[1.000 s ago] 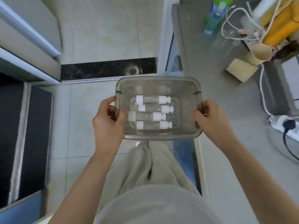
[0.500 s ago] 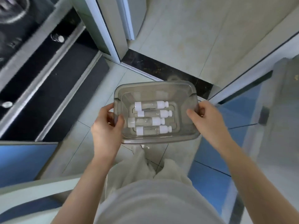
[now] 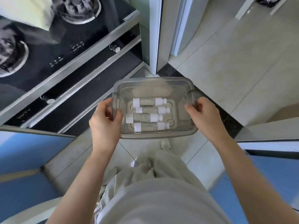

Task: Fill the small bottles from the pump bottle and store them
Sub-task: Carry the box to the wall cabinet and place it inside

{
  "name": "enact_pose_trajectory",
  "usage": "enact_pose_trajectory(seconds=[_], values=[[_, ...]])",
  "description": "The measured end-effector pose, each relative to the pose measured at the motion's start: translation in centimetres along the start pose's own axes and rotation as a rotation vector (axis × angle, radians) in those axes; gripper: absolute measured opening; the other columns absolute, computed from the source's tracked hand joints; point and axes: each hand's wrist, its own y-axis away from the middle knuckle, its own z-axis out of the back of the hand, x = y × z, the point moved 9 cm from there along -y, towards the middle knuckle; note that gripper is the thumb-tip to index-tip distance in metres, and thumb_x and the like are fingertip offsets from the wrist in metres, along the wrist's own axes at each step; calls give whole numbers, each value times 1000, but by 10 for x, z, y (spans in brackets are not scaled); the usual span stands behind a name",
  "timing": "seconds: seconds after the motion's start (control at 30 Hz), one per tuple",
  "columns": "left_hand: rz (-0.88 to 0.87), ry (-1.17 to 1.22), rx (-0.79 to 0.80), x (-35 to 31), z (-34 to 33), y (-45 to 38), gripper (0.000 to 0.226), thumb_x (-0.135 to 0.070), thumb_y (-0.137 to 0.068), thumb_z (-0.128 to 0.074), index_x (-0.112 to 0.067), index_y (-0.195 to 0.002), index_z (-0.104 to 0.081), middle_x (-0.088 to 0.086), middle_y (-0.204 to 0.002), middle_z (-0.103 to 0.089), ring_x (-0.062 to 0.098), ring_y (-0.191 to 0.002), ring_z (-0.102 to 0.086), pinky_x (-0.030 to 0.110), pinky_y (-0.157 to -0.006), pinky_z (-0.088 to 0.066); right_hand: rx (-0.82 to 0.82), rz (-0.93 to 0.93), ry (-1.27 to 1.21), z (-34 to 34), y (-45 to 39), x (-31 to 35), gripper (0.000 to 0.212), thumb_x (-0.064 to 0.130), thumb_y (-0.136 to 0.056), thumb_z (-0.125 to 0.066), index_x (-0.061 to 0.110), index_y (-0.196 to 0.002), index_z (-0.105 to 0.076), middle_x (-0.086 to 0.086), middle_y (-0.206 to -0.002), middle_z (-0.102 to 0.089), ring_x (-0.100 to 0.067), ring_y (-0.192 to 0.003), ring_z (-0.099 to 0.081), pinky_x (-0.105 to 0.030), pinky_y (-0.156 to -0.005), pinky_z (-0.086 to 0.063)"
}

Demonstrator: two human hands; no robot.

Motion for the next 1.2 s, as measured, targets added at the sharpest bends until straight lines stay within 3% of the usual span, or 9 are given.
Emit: enact_pose_trajectory(seconds=[0.17, 0.3, 0.47, 0.67, 0.77, 0.87, 0.97, 1.1, 1.2], values=[[83, 10, -111, 2, -5, -53, 28, -8, -87, -62, -26, -109, -63, 16, -72, -56, 22, -62, -47, 19, -63, -42, 80, 80, 68, -16, -78, 39, 29, 29, -91, -60, 16, -70, -45, 2, -66, -46, -18, -61, -49, -34, -61, -48], [172, 21, -228, -1, -6, -93, 27, -11, -89, -63, -18, -114, -64, 6, -66, -53, 13, -58, -44, 23, -62, -42, 173, 204, 143, -29, -144, 87, 36, 28, -89, -62, 14, -64, -41, 2, -60, -43, -15, -57, -41, -30, -56, -35], [281, 67, -352, -1, 1, -132, 27, -11, -89, -62, -19, -115, -63, 7, -69, -56, 13, -59, -45, 23, -60, -42, 305, 303, 155, -54, -209, 150, 36, 29, -86, -66, 9, -64, -46, 1, -58, -48, -17, -58, -47, -31, -58, -39], [336, 114, -441, 4, 33, -185, 25, -11, -88, -63, -22, -111, -65, -1, -67, -56, 12, -59, -48, 24, -61, -43, 439, 389, 58, -101, -258, 219, 39, 29, -85, -64, -9, -85, -56, -31, -82, -58, -43, -78, -59, -50, -67, -51], [323, 126, -444, 10, 57, -221, 22, -13, -87, -63, -24, -106, -66, 7, -70, -61, 14, -62, -52, 30, -64, -46, 466, 358, -25, -130, -273, 252, 42, 29, -82, -64, -11, -84, -51, -35, -82, -54, -44, -73, -56, -41, -65, -44], [296, 136, -423, 12, 80, -255, 23, -16, -86, -66, -23, -108, -67, 6, -71, -62, 16, -64, -56, 37, -68, -51, 501, 311, -118, -153, -279, 283, 45, 33, -71, -64, -8, -78, -46, -24, -71, -50, -28, -67, -49, -39, -65, -38], [315, 237, -437, 15, 108, -289, 22, -16, -85, -70, -26, -104, -68, -2, -76, -64, 13, -66, -60, 36, -71, -54, 516, 298, -193, -169, -286, 316, 35, 26, -71, -64, 2, -67, -40, -12, -66, -42, -25, -64, -42, -39, -63, -33], [347, 324, -434, 10, 132, -323, 14, -20, -84, -73, -27, -92, -64, -6, -79, -67, 13, -72, -64, 34, -71, -54, 517, 392, -247, -178, -295, 364, 33, 15, -81, -65, 8, -63, -38, -12, -62, -36, -23, -61, -38, -37, -61, -32], [341, 345, -396, -6, 153, -352, 13, -22, -85, -72, -20, -78, -62, -5, -66, -69, 16, -64, -62, 34, -66, -50, 507, 433, -308, -177, -308, 406, 34, 11, -83, -65, 10, -61, -39, -12, -60, -33, -23, -58, -35, -32, -56, -29]])
